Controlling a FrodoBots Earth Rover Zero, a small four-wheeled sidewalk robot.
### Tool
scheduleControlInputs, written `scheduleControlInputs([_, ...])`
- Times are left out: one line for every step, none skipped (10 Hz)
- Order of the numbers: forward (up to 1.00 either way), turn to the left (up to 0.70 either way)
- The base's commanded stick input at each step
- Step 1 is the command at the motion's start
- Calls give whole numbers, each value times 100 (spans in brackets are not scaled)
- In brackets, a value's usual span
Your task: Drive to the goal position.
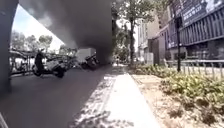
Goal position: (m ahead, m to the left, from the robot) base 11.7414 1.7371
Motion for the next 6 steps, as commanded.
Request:
scheduleControlInputs([70, 0])
scheduleControlInputs([70, 0])
scheduleControlInputs([70, 0])
scheduleControlInputs([70, 0])
scheduleControlInputs([70, 0])
scheduleControlInputs([70, 0])
